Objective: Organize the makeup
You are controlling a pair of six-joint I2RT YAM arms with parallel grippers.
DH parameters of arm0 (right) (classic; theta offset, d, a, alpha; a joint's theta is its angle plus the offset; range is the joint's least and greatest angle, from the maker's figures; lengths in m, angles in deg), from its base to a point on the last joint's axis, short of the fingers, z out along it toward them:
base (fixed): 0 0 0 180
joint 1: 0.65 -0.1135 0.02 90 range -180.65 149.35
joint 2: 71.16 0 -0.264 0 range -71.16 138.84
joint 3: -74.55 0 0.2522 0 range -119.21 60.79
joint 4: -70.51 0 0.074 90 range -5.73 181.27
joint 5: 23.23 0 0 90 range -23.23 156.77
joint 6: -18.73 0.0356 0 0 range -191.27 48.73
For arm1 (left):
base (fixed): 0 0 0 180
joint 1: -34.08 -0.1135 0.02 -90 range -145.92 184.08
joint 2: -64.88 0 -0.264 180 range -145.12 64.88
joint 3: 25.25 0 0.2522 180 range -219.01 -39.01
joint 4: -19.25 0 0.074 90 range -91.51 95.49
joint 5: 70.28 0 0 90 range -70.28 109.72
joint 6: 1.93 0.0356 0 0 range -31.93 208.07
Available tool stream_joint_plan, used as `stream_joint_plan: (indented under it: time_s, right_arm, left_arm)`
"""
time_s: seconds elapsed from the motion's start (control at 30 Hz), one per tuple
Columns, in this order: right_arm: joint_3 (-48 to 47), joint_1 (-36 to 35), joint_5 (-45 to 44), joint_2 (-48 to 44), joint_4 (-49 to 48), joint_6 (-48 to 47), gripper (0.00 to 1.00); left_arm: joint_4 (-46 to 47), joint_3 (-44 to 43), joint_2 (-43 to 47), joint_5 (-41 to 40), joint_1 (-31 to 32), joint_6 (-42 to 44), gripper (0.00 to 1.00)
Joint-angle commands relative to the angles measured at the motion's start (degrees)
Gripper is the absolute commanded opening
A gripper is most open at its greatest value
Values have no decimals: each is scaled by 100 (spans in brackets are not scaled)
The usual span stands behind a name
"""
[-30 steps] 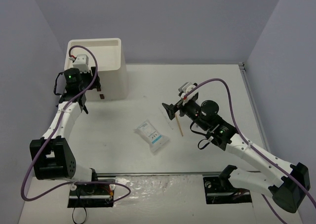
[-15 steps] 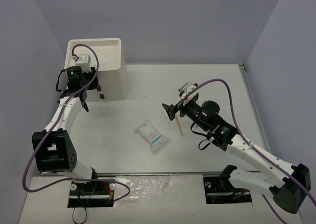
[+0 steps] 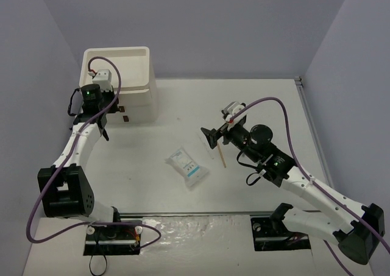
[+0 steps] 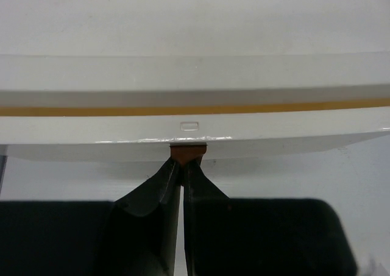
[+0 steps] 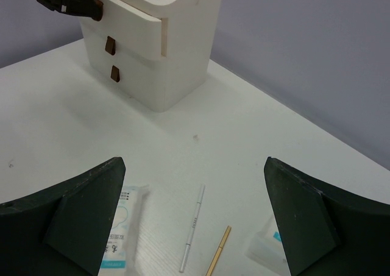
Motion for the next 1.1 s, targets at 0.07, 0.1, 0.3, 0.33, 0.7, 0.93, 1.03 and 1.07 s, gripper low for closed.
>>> stream_joint_plan:
  time_s: [0.07, 0.1, 0.3, 0.33, 0.7, 0.93, 1.03, 1.07]
  right_arm:
    - [-9, -55, -195, -169, -261, 229, 95]
    - [-9, -55, -216, -173, -232, 271, 95]
    - [-9, -63, -514, -158, 124, 559, 95]
    - [12, -60, -567, -151, 158, 614, 95]
    - [167, -55, -771, 77, 504, 1175, 95]
    - [185, -46, -863, 331, 732, 1374, 93]
    - [167, -55, -748, 490, 795, 1506, 91]
    - [167, -55, -737, 554, 811, 1565, 89]
  left_arm:
    - [-235, 229, 916, 45, 15, -246, 0]
    - [-299, 292, 954, 59, 24, -272, 0]
    - [-755, 728, 1572, 15, 65, -405, 0]
    - [-809, 813, 1682, 4, 65, -406, 0]
    - [-1237, 1272, 2359, 31, 67, -496, 16]
    - [-1495, 1092, 2649, 51, 74, -632, 57]
    - [-1694, 922, 2862, 80, 77, -755, 69]
    - [-1774, 863, 2937, 106, 82, -819, 73]
